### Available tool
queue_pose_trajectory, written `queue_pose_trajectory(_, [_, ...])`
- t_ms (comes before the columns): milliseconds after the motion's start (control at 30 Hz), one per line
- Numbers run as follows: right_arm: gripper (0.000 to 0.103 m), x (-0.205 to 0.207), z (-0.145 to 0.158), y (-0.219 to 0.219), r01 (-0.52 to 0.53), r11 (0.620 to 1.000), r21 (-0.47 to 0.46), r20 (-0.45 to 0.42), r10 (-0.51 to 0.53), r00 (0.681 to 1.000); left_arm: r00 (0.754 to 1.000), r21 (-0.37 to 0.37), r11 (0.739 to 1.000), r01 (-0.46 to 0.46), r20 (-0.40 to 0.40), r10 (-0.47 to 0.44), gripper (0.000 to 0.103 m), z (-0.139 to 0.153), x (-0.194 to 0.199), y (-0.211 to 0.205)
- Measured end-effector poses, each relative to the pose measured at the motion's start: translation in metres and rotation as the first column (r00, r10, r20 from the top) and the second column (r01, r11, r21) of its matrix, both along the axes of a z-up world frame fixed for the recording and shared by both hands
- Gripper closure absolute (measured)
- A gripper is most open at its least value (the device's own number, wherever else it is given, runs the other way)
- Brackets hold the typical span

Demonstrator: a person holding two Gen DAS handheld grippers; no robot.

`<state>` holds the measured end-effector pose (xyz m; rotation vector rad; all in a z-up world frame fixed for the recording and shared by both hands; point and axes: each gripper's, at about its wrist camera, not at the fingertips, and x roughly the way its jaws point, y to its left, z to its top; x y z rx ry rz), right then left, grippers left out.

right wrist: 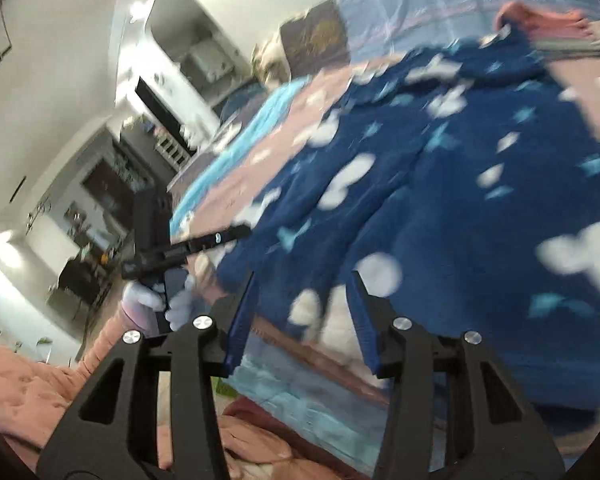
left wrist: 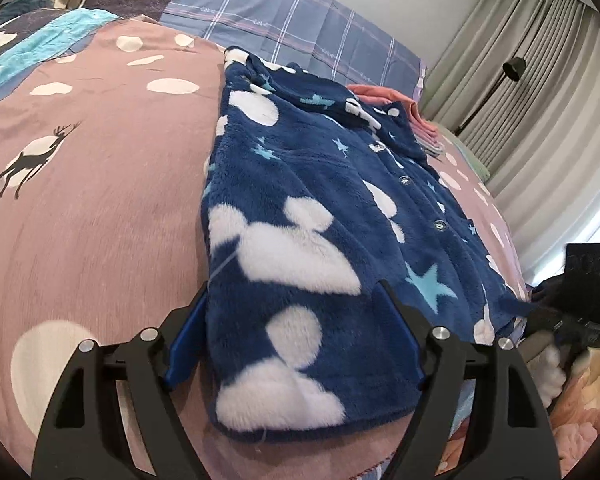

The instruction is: Fold small clothes

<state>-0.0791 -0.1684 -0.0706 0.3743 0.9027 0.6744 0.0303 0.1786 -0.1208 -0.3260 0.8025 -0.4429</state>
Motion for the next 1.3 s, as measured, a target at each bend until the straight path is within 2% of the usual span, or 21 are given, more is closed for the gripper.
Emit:
queue_pose_trajectory(67, [0.038,0.014,-0.020,0.013,-0.021,1.000,-0.008,-0.087,0.021,0.996,1.000,-0.013,1.000,-0.011,0.014,0.011,0.022,-0.001,-0.005,0.001])
queue_pose_trajectory(100, [0.038,0.021,-0.029,0.017,-0.004,1.000,-0.003,-0.118,0.004,0.993,1.000,-0.020,1.000,-0.016,0.019,0.016,0.022,-0.002,-0.007,0.001])
queue_pose_trajectory(133, [0.036,0.023,-0.030,0.020,0.003,1.000,0.010,-0.102,-0.002,0.995,0.999,-0.033,0.999,-0.019,0.026,0.020,0.021,-0.003,-0.009,0.003])
queue_pose_trajectory(167, [0.039,0.028,-0.028,0.026,-0.008,1.000,0.015,-0.092,0.010,0.996,0.999,-0.044,0.999,-0.023,0.029,0.025,0.021,-0.004,-0.010,0.004])
queue_pose_trajectory(200, [0.049,0.031,-0.027,0.027,-0.012,1.000,0.025,-0.097,0.014,0.995,0.999,-0.051,0.998,-0.026,0.029,0.027,0.021,-0.004,-0.010,0.005])
queue_pose_trajectory(233, [0.089,0.035,-0.025,0.029,-0.011,0.999,0.050,-0.114,0.017,0.993,0.999,-0.063,0.998,-0.029,0.027,0.031,0.021,-0.004,-0.010,0.006])
queue_pose_trajectory(267, [0.097,0.036,-0.022,0.027,0.001,0.998,0.068,-0.122,0.007,0.993,0.999,-0.075,0.997,-0.032,0.023,0.034,0.021,-0.004,-0.010,0.008])
queue_pose_trajectory(300, [0.097,0.033,-0.011,0.021,0.027,0.995,0.095,-0.089,-0.019,0.996,0.999,-0.093,0.995,-0.036,0.015,0.037,0.021,-0.003,-0.010,0.010])
queue_pose_trajectory(400, [0.097,0.021,0.013,0.006,0.085,0.995,0.059,-0.034,-0.083,0.996,1.000,-0.123,0.992,-0.026,0.012,0.027,0.021,-0.004,-0.011,0.014])
queue_pose_trajectory(500, [0.097,0.014,0.005,-0.005,0.095,0.995,-0.012,-0.069,-0.096,0.993,1.000,-0.124,0.992,-0.013,0.021,0.016,0.021,-0.006,-0.011,0.012])
queue_pose_trajectory(567, [0.090,0.016,-0.015,-0.009,0.128,0.989,-0.076,-0.123,-0.136,0.983,1.000,-0.123,0.992,-0.005,0.027,0.009,0.021,-0.006,-0.010,0.011])
queue_pose_trajectory(667, [0.078,0.013,-0.019,-0.025,0.171,0.985,-0.033,-0.148,-0.174,0.974,1.000,-0.113,0.994,0.011,0.028,-0.008,0.021,-0.006,-0.011,0.010])
queue_pose_trajectory(767, [0.056,-0.008,0.010,-0.073,0.292,0.957,-0.009,-0.051,-0.292,0.955,1.000,-0.108,0.994,0.023,0.023,-0.021,0.025,-0.007,-0.013,0.011])
queue_pose_trajectory(800, [0.054,-0.013,0.018,-0.087,0.334,0.942,-0.020,-0.027,-0.334,0.942,1.000,-0.112,0.994,0.022,0.019,-0.020,0.028,-0.007,-0.014,0.012])
queue_pose_trajectory(867, [0.051,-0.025,0.024,-0.124,0.435,0.899,-0.040,-0.011,-0.436,0.900,1.000,-0.135,0.990,0.026,0.007,-0.025,0.032,-0.008,-0.015,0.016])
queue_pose_trajectory(933, [0.049,-0.035,0.010,-0.164,0.550,0.834,-0.043,-0.081,-0.551,0.830,0.999,-0.144,0.989,0.039,-0.003,-0.040,0.039,-0.009,-0.019,0.018])
queue_pose_trajectory(1000, [0.049,-0.040,-0.013,-0.189,0.598,0.801,-0.008,-0.187,-0.589,0.786,0.998,-0.136,0.989,0.060,-0.005,-0.062,0.040,-0.009,-0.021,0.017])
queue_pose_trajectory(1033, [0.049,-0.040,-0.021,-0.193,0.601,0.799,0.006,-0.219,-0.586,0.780,0.997,-0.124,0.990,0.074,-0.005,-0.075,0.040,-0.008,-0.021,0.016])
queue_pose_trajectory(1100, [0.049,-0.037,-0.040,-0.192,0.587,0.808,0.048,-0.274,-0.554,0.786,0.996,-0.124,0.989,0.082,-0.016,-0.085,0.040,-0.008,-0.016,0.014])
queue_pose_trajectory(1200, [0.043,-0.027,-0.040,-0.184,0.555,0.828,0.079,-0.241,-0.524,0.817,0.995,-0.143,0.986,0.089,-0.029,-0.094,0.040,-0.009,-0.004,0.009])
queue_pose_trajectory(1300, [0.043,-0.015,-0.043,-0.167,0.482,0.868,0.117,-0.277,-0.437,0.856,0.996,-0.137,0.988,0.075,-0.036,-0.081,0.038,-0.009,-0.002,0.004])
